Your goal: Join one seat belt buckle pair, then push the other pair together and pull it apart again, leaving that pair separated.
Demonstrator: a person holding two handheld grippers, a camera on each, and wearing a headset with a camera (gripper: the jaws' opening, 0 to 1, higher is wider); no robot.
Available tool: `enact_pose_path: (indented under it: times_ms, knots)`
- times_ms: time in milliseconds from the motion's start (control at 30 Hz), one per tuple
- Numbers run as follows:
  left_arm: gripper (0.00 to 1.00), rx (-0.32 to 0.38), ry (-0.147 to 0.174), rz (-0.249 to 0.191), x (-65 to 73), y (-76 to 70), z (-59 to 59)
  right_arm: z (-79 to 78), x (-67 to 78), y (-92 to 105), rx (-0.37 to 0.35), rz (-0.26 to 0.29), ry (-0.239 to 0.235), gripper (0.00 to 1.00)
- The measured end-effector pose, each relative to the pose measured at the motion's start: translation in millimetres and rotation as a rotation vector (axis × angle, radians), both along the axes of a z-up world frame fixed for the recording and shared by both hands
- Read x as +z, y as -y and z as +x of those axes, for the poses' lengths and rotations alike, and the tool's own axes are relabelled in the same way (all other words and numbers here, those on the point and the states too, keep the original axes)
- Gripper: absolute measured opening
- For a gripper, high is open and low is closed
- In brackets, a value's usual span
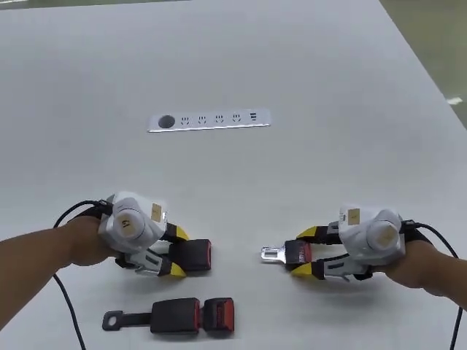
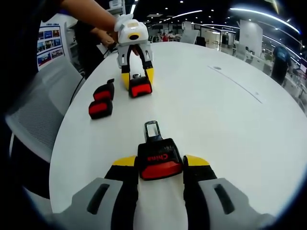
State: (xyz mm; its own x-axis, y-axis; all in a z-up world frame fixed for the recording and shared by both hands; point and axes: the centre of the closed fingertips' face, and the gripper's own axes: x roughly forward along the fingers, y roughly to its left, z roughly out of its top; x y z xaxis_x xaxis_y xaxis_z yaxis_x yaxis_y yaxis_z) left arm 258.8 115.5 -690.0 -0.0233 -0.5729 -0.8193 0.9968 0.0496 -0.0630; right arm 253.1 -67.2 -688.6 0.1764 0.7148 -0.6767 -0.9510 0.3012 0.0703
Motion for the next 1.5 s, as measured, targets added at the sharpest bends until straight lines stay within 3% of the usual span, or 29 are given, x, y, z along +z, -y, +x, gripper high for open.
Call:
enact_pose_path:
  times_ms: [333,467,533,600,700,733,867,967,1133,1233,1300,1400,1500]
  knots:
    - [0.35,0.018,0.003,0.013,1.2,1.3,0.8,3.2,-0.2,0.1,0.01,-0.009,0.004,0.35]
    - [0.37,0.047,-0.042,0.014,3.0,2.8,0.9,3.8,0.0,0.6,0.014,-0.012,0.001,0.35]
    - [0.38,0.053,-0.044,0.018,3.6,5.1,-0.6,4.7,-1.1,0.2,0.016,-0.019,0.009,0.35]
    - [0.44,0.061,-0.056,0.016,3.9,6.6,-2.3,3.8,-2.5,-0.2,0.03,-0.044,0.036,0.35]
    - [0.67,0.097,-0.043,0.022,4.0,5.3,2.6,3.0,-1.6,-0.8,0.013,-0.062,0.045,0.36]
    - [0.71,0.106,-0.045,0.01,6.5,6.3,4.3,5.5,-1.0,0.3,-0.015,-0.064,0.048,0.38]
    - [0.7,0.157,-0.048,-0.027,15.7,8.4,10.0,14.5,3.7,0.2,-0.095,-0.035,0.063,0.53]
    - [0.75,0.187,-0.052,-0.041,19.5,9.7,11.7,19.6,3.0,5.0,-0.138,-0.059,0.075,0.62]
    - [0.88,0.274,-0.043,-0.065,21.4,7.5,20.3,29.4,12.2,8.3,-0.252,-0.028,0.086,0.66]
    - [0.91,0.36,-0.048,-0.099,29.1,7.1,22.4,35.0,14.1,14.5,-0.387,-0.026,0.078,0.73]
    - [0.92,0.416,-0.04,-0.124,31.1,3.4,25.3,37.3,20.4,11.5,-0.448,0.031,0.099,0.72]
    - [0.96,0.501,-0.047,-0.164,35.6,-1.7,26.9,36.9,21.1,14.0,-0.482,0.017,0.112,0.72]
    - [0.98,0.571,-0.038,-0.194,42.8,-8.7,27.5,33.5,29.0,9.5,-0.55,0.046,0.12,0.74]
